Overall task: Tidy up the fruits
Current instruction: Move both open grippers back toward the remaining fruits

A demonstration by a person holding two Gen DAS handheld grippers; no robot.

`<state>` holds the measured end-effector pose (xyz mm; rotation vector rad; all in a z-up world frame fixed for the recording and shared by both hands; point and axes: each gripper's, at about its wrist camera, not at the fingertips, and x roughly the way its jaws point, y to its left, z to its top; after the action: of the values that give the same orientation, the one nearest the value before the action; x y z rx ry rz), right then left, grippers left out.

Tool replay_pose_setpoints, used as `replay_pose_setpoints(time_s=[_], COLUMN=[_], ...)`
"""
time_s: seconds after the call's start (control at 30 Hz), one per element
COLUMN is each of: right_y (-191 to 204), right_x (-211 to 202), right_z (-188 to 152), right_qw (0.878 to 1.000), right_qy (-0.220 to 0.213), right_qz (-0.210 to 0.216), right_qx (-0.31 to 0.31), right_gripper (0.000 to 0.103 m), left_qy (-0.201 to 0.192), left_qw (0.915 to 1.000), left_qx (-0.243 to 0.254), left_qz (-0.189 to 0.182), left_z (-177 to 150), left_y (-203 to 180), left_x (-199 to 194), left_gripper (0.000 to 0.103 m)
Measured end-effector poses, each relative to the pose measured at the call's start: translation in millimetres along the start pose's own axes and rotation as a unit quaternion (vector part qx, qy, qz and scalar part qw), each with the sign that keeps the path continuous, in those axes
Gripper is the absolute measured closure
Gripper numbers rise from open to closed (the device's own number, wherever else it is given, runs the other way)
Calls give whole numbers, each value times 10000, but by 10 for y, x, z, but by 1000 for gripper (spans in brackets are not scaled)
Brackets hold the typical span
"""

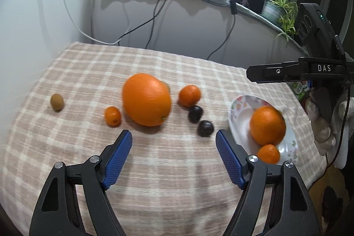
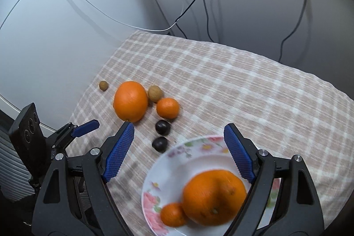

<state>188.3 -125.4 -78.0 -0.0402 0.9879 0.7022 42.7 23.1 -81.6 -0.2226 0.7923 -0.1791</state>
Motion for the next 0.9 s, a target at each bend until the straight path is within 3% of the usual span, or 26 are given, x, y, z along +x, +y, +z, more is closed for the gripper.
replay_pose_setpoints(time_s=[0.3, 0.57, 0.9], right_y=[157, 222, 253], right_x=[342, 603, 820], right_z=[138, 226, 325], right_qw=[9993, 9974, 9952], right_qy=[342, 696, 974], right_qz=[112, 163, 63], right_qx=[-110, -62, -29], right_gripper=[18, 41, 55], left_qy=[107, 257, 438], left_qw=[9997, 9993, 9987], left_qx=[-207, -205, -115], left_qz=[77, 165, 222], left_z=[48, 106, 140], left_y=[353, 572, 669], left_x=[59, 196, 372], left_gripper=[41, 59, 67])
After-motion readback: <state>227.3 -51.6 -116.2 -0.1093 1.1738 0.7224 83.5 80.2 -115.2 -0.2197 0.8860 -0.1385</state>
